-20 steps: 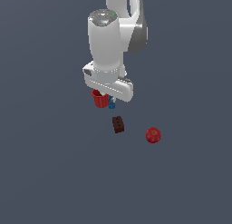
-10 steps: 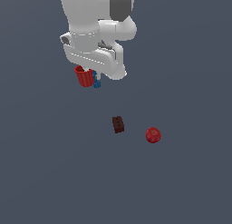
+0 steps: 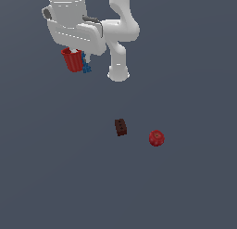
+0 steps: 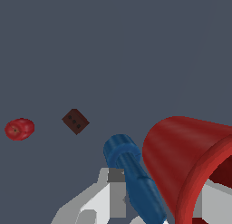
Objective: Pick up a designated object from a clutter of objects.
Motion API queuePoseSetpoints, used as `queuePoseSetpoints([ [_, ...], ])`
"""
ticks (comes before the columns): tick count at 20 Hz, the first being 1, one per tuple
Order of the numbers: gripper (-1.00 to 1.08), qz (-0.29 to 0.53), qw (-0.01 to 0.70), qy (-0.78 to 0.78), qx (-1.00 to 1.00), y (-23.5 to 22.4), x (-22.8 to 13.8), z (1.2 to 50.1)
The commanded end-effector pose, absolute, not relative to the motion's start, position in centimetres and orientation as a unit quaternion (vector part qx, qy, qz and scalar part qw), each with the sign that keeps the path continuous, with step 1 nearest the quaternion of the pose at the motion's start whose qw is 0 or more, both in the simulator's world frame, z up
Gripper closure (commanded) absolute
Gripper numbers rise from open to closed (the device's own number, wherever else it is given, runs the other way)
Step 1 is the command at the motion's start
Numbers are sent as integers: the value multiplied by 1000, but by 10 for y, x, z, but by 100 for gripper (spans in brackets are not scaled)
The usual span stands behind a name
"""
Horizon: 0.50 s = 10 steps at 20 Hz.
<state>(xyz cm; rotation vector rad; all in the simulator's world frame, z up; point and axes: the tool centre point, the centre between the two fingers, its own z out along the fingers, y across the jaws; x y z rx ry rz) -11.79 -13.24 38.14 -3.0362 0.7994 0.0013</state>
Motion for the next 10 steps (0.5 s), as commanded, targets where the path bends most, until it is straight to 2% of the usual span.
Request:
queuePoseSetpoints([
  [1, 108, 0, 1, 254, -967, -139, -122, 392],
  [10, 108, 0, 0, 254, -967, -145, -124, 399],
])
